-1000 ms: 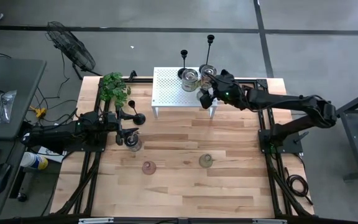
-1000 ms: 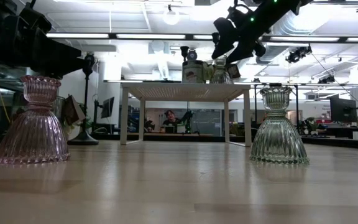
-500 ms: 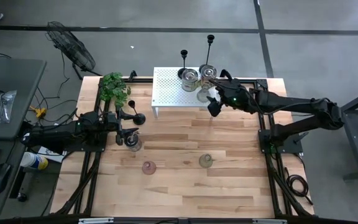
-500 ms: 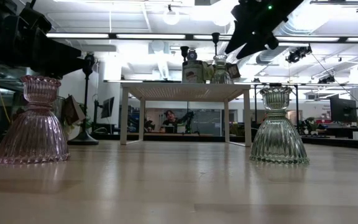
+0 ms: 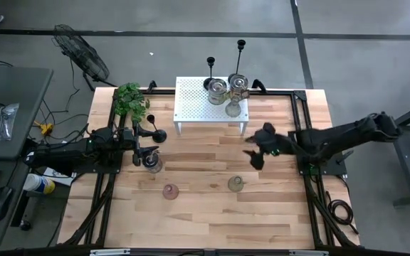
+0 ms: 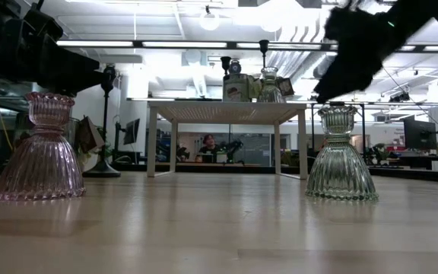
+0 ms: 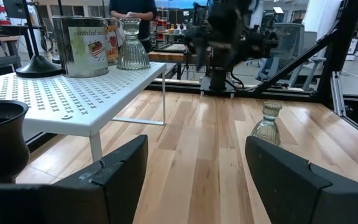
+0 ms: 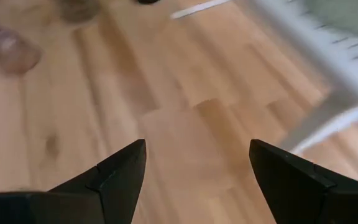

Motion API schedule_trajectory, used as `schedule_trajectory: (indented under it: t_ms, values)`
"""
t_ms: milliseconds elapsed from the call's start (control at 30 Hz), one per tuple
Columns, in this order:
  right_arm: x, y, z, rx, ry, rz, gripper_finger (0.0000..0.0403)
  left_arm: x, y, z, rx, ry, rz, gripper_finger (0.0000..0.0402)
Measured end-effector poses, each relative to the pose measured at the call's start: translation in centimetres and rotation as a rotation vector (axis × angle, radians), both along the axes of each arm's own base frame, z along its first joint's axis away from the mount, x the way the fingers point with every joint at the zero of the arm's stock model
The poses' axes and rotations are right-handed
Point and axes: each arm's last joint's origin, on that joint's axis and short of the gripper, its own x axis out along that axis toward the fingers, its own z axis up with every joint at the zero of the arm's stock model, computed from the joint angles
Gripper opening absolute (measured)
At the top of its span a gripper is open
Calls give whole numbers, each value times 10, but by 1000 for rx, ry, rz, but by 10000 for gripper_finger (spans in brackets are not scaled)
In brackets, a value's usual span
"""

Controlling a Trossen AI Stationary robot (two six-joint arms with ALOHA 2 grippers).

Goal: Pick & Place candle stick holders
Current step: Put the transparent glass candle holder on the shelf

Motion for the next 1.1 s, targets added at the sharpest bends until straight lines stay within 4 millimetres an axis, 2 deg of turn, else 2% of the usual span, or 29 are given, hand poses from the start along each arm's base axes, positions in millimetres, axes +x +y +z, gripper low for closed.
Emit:
schedule_trajectory:
  t_ms: [200,433,833,1100]
  values:
    - [-17,13,-43,-57,-144,126,278,0,0,0,0,0,0,265]
    - [-37,2,-77,-118,-276,107,278,0,0,0,0,0,0,265]
    - [-58,-14,-95,-140,-353,66,278,0,0,0,0,0,0,265]
    - [-63,-14,-92,-141,-367,79,278,0,0,0,0,0,0,265]
